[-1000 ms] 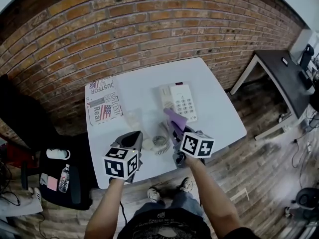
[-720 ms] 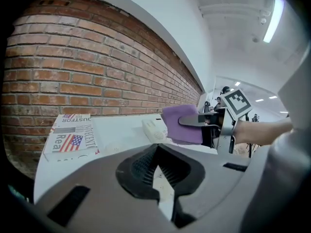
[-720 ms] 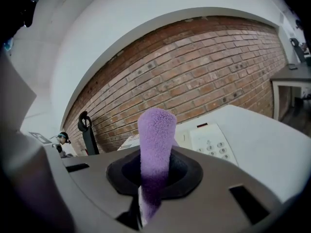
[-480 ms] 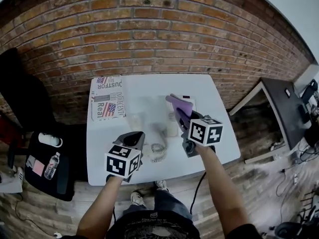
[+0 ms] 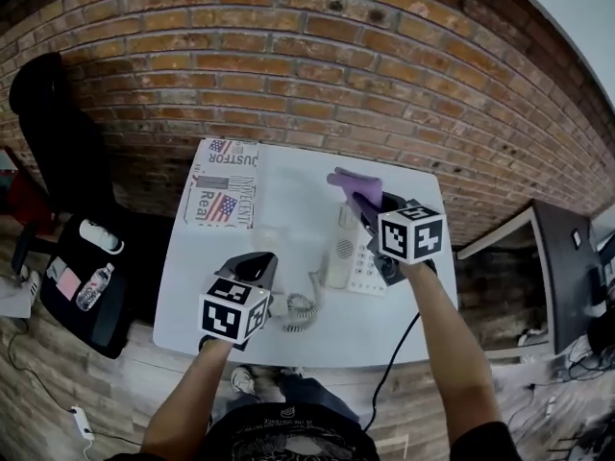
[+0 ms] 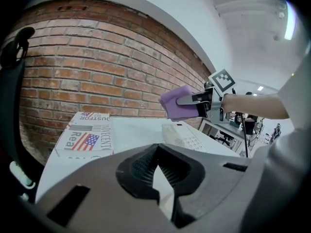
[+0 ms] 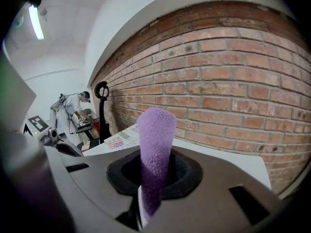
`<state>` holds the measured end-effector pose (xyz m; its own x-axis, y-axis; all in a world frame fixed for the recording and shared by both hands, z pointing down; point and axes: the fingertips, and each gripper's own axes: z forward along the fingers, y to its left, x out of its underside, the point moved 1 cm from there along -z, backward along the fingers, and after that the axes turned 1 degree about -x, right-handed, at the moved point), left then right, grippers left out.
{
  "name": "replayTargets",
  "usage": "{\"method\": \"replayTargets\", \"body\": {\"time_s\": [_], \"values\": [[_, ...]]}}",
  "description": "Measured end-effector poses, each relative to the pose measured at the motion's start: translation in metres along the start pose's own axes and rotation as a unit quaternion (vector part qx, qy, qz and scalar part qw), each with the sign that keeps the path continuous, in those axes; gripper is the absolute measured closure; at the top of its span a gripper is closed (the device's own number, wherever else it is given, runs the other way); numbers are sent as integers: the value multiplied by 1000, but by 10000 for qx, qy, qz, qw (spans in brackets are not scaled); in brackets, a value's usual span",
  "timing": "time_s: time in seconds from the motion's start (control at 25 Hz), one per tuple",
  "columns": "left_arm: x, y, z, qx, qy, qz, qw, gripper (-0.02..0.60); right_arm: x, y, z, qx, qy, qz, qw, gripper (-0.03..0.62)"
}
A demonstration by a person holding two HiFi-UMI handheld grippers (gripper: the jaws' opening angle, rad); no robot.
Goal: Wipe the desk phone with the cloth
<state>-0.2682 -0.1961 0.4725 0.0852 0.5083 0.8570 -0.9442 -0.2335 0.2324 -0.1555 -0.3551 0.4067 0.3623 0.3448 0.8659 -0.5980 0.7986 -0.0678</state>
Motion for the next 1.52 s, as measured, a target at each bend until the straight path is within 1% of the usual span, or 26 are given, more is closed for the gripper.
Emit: {"method": "replayTargets", "body": {"time_s": [0.12,0.24,0.32,0.36,0.44,0.52,0.64,0.8,0.88,1.04,1.2,1.32,1.4,1.52], "values": [[0,5,5,-218,4,-92,9997,575,-4,-12,19,-144,217,-406,9988,549],[-1,11,7,-433,-2,-179,9989,575,-6,-21,39,-304,465,-831,9950,549],[-3,15,10,-558,14,-214,9982,575,-3,-22,53,-503,711,-1200,9889,549],[-5,16,11,-605,16,-217,9979,575,1,-22,60,-609,871,-1440,9838,549],[-9,18,12,-709,0,-220,9972,575,10,-21,72,-845,1213,-1948,9696,549],[-10,22,11,-869,-16,-254,9959,575,19,-15,84,-1152,1511,-2344,9534,549],[-8,25,8,-1090,-27,-342,9935,575,34,-7,96,-1572,1885,-2704,9309,549],[-2,26,4,-1296,-53,-448,9905,575,54,-5,105,-1859,2313,-3262,8975,548],[3,26,1,-1397,-62,-504,9889,575,60,-1,107,-2018,2460,-3367,8862,548],[9,27,-6,-1548,-69,-614,9860,575,68,10,107,-2321,2662,-3423,8707,548],[12,25,-9,-1637,-70,-641,9844,575,81,22,105,-2562,2834,-3709,8465,548],[16,24,-12,-1702,-58,-686,9830,575,88,32,101,-2741,2938,-3838,8314,549],[18,23,-13,-1739,-53,-707,9822,575,92,37,100,-2807,3002,-3881,8249,549],[21,21,-15,-1742,-32,-708,9822,575,99,44,96,-2860,3148,-3867,8183,549]]}}
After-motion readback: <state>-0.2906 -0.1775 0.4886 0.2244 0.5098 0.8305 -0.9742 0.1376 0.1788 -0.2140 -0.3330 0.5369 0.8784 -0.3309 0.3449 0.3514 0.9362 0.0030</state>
